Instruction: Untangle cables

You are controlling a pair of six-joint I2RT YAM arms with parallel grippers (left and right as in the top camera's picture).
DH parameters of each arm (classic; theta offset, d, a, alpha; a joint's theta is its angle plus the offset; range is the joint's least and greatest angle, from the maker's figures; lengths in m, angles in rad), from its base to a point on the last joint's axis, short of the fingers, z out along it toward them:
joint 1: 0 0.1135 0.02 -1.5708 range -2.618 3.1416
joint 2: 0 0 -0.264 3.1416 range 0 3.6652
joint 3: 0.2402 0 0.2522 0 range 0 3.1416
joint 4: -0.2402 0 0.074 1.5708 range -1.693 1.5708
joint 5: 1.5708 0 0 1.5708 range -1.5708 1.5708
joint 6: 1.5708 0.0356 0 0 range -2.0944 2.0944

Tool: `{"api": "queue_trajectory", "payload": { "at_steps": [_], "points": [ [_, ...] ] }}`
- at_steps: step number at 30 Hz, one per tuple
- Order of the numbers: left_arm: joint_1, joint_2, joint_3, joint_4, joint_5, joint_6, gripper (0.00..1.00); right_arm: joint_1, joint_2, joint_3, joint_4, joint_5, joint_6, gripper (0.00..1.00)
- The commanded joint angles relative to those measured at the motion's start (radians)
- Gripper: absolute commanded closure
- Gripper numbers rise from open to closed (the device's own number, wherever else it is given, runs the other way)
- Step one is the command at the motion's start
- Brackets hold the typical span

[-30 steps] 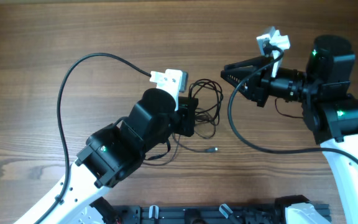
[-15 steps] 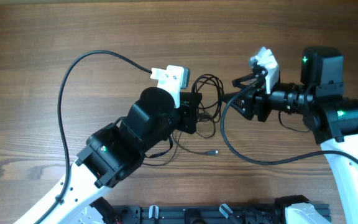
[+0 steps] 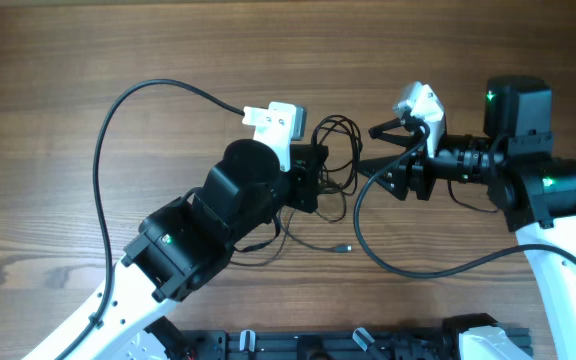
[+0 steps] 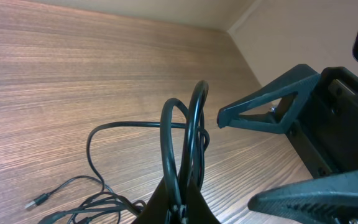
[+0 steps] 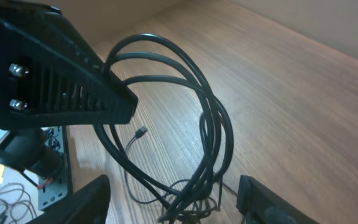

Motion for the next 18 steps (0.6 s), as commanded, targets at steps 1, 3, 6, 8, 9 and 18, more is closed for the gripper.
{"api": "queue_trajectory", "payload": {
  "at_steps": [1, 3, 6, 8, 9, 18],
  "points": [
    [0.003, 0.008, -0.003, 0.021, 0.048, -0.011, 0.96, -0.002, 0.028, 0.014, -0.001, -0.079, -0.077, 0.29],
    [0.003, 0.010, -0.003, 0.028, 0.055, -0.010, 0.96, -0.002, 0.054, 0.014, -0.001, -0.141, -0.092, 0.31],
    [0.003, 0.022, -0.003, 0.032, 0.056, -0.011, 0.96, -0.002, 0.079, 0.002, -0.003, -0.230, -0.143, 0.38],
    [0.003, 0.032, -0.003, 0.032, 0.056, -0.015, 0.96, -0.002, 0.089, -0.014, -0.004, -0.232, -0.146, 0.42],
    [0.003, 0.032, -0.003, 0.032, 0.056, -0.027, 0.96, -0.002, 0.091, -0.019, -0.005, -0.232, -0.145, 0.42],
    [0.003, 0.032, -0.003, 0.117, 0.101, -0.040, 0.96, -0.002, 0.095, -0.023, -0.011, -0.095, -0.096, 0.43]
  ]
}}
